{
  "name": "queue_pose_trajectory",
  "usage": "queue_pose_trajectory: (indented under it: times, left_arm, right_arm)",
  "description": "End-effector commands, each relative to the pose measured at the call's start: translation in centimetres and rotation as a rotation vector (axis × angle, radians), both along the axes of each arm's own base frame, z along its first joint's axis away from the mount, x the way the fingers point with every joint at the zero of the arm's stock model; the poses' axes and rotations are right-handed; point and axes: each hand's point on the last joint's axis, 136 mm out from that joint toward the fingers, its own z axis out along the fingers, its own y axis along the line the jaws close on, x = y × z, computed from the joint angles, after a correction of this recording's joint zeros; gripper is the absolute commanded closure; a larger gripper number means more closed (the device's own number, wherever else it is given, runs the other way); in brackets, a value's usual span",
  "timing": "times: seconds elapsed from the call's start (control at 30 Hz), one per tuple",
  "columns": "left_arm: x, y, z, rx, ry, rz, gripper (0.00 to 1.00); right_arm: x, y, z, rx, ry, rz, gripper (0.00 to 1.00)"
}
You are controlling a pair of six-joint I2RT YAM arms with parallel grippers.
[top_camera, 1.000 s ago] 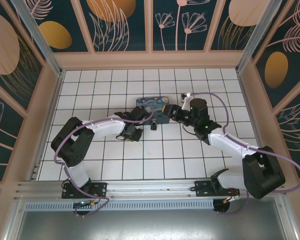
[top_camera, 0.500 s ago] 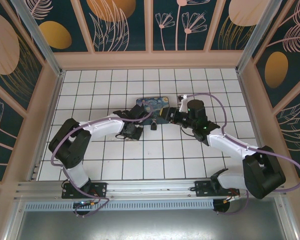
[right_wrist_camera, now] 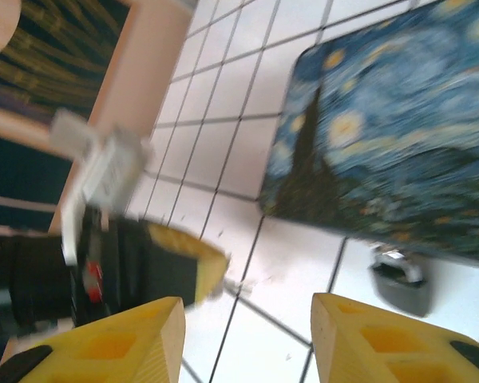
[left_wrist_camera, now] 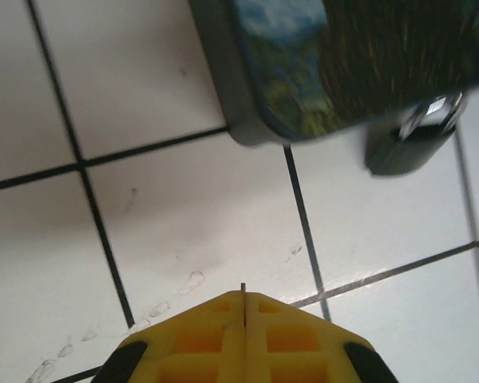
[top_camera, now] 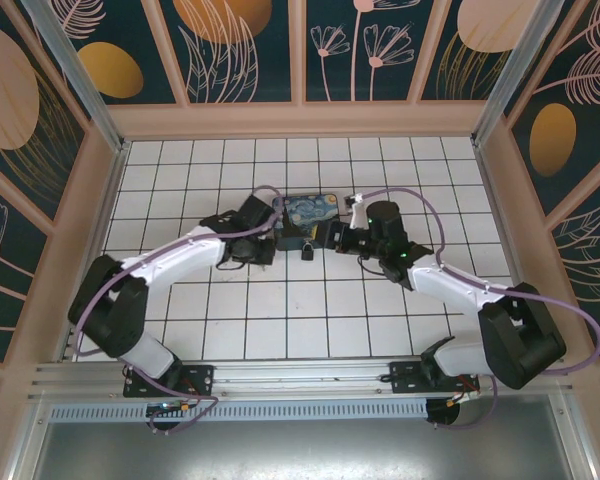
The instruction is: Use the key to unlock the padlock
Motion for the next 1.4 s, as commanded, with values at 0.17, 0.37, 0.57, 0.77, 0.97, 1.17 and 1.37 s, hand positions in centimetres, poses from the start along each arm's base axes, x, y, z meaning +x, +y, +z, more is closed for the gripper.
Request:
queue_pose_trajectory:
  times: [0.17, 0.37, 0.57, 0.77, 0.97, 1.17, 1.37]
  left_arm:
    - [1.8, -4.2, 11.3, -0.525, -0.180, -0.001, 1.00]
    - [2.0, -5.1, 15.8, -0.765, -0.284, 0.021, 1.00]
    - [1.5, -5.8, 17.7, -0.920, -0.326, -0.003, 1.00]
    - [1.2, -6.1, 17.2, -0.982, -0.302, 0.002, 1.00]
    - [1.2, -6.1, 16.9, -0.980, -0.292, 0.003, 1.00]
    - [1.0, -6.0, 16.4, -0.971, -0.280, 0.007, 1.00]
    - [1.0, -6.1, 16.5, -0.979, -0.275, 0.005, 1.00]
  right_arm:
    - [-3.0, 4.0, 3.2, 0.196, -0.081, 0.220, 0.53]
    - [-2.6, 3.5, 6.0, 0.461, 0.006, 0.069, 0.57]
    - [-1.6, 2.8, 8.1, 0.628, 0.043, -0.045, 0.59]
    - [-1.7, 3.1, 8.8, 0.724, 0.068, -0.030, 0.63]
    - [-1.6, 3.5, 8.5, 0.732, 0.071, -0.036, 0.68]
    - [-1.7, 3.8, 8.9, 0.741, 0.066, -0.019, 0.71]
    - [-1.9, 4.4, 9.1, 0.744, 0.069, 0.012, 0.74]
